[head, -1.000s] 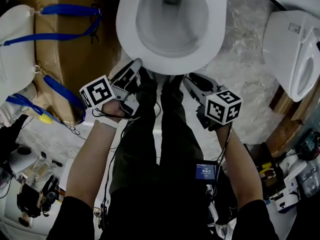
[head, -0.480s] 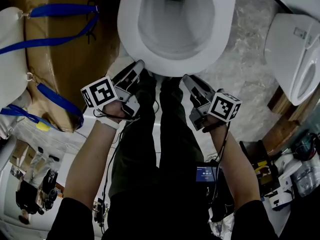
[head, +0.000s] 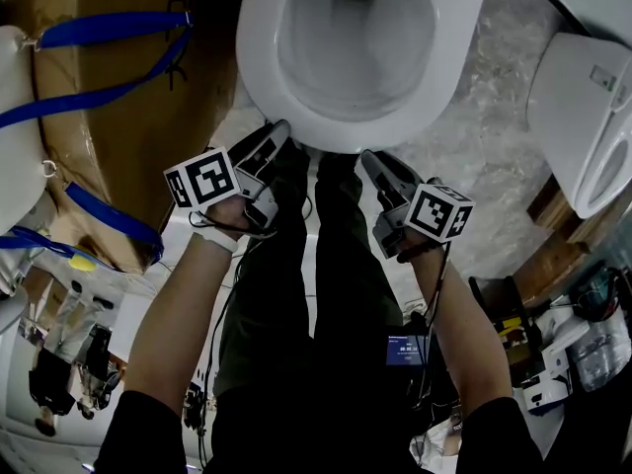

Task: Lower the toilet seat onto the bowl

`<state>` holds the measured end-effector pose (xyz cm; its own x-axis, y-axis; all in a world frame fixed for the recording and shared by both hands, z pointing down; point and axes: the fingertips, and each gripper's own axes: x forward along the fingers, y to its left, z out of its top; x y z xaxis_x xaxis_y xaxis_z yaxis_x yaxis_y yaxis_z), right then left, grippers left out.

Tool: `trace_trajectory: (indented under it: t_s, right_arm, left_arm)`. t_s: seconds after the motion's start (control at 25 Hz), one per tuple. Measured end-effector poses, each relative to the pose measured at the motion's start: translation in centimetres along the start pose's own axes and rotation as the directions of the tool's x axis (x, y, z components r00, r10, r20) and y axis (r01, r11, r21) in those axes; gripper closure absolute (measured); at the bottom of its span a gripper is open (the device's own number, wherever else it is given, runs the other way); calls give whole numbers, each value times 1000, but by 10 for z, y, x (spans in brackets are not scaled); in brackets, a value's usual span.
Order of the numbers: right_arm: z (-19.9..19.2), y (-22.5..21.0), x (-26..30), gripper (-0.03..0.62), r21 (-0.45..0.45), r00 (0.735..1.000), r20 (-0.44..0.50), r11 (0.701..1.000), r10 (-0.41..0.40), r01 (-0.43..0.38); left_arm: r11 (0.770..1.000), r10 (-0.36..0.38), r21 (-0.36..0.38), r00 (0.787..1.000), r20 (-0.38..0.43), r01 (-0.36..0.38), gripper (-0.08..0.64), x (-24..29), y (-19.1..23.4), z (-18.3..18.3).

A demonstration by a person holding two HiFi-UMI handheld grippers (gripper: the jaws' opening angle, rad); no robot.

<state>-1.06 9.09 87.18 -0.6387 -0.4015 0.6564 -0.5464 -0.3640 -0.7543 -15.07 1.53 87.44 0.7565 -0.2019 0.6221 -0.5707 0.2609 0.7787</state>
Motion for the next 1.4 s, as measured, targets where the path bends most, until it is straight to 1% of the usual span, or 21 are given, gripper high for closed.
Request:
trace_trajectory:
  t_s: [0.24,0.6,0.88,1.08,1.2,1.32,1.4]
  right_arm:
    - [0,-9,8,482,1,1000,-1,1000,-27,27]
    - [0,-19,17,482,5,999,5,999,-46,46]
    - [-4,-25,18,482,-31,996,-19,996,-82,81]
    - [-10,-17,13,482,-25,997,-38,998,-65,64]
    - [-8,-12,7,482,-21,998,-26,998,-55,55]
    - [1,-1,0,482,-27,999,-1,999,-37,37]
    - [10,11,-6,482,-41,1000,19,999,-19,20]
  left_arm:
    - [1000,14,24,999,-29,-13,471,7,9,1]
    - [998,38,44,998,-44,-36,468,15,19,2]
    - [995,85,60,995,-56,-82,465,21,25,1]
    - [990,123,67,992,-40,-120,465,24,29,3]
    - [988,140,72,989,-38,-137,466,21,31,0]
    - [983,156,103,987,-48,-150,466,15,29,-5]
    - [978,160,142,986,-47,-152,466,8,21,-8]
